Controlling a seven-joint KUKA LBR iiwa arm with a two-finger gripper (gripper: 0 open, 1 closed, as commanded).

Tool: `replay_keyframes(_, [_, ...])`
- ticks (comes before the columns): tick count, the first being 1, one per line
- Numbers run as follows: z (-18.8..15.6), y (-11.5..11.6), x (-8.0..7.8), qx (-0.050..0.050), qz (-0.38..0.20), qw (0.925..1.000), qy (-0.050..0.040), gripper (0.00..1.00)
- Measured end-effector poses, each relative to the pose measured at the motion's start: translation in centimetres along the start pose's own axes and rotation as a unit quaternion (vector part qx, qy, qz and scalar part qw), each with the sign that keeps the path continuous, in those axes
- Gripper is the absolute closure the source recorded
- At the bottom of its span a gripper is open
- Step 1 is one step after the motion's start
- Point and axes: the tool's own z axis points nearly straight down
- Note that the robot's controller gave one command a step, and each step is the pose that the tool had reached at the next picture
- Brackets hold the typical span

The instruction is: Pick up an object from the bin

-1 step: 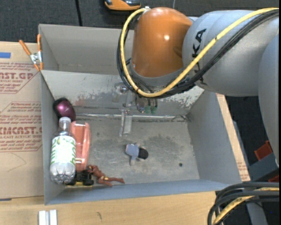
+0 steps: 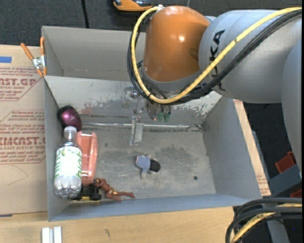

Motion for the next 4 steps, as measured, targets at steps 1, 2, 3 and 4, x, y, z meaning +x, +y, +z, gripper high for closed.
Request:
replay_keyframes(1, [1.7, -1.8, 5.2, 0.0, 0.0, 1.0, -0.0007, 0.0])
replay_keyframes(2, [3.2, -2.0, 5.7, 0.0, 0.002, 1.0, 0.0014, 0.0])
replay_keyframes(3, [1.3, -6.7, 4.5, 0.0, 0.076, 0.9971, 0.0004, 0.0])
replay_keyframes(4, [-0.5, -8.9, 2.5, 0.002, 0.087, 0.9962, -0.0001, 0.0])
